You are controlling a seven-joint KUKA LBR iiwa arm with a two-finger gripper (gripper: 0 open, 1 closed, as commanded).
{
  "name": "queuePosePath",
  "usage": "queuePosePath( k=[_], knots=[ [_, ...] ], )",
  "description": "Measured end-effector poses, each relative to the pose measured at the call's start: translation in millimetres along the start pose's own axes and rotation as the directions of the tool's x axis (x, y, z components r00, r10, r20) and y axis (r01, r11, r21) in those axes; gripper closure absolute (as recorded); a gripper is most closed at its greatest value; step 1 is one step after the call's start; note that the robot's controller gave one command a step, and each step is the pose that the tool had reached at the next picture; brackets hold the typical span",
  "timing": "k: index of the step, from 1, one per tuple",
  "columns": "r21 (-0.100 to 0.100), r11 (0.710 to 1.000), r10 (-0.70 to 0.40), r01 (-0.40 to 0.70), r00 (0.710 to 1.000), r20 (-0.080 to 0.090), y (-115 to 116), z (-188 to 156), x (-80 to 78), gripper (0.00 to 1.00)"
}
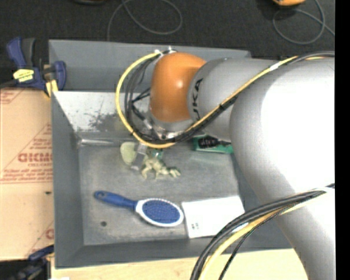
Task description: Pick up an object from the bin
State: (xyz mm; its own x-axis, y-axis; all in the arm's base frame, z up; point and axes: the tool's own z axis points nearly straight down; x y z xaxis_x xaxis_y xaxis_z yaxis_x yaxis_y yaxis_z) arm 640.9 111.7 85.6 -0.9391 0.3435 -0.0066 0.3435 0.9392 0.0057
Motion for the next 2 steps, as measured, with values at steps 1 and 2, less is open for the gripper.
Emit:
queuePosePath(
  k=[1,2],
  knots=[
    [0.007,0.998,0.061,-0.061,0.998,-0.003,12,-10,6.9,1.0],
    [-0.001,0.987,0.158,-0.158,0.987,-0.004,32,-32,10.4,1.0]
  ],
)
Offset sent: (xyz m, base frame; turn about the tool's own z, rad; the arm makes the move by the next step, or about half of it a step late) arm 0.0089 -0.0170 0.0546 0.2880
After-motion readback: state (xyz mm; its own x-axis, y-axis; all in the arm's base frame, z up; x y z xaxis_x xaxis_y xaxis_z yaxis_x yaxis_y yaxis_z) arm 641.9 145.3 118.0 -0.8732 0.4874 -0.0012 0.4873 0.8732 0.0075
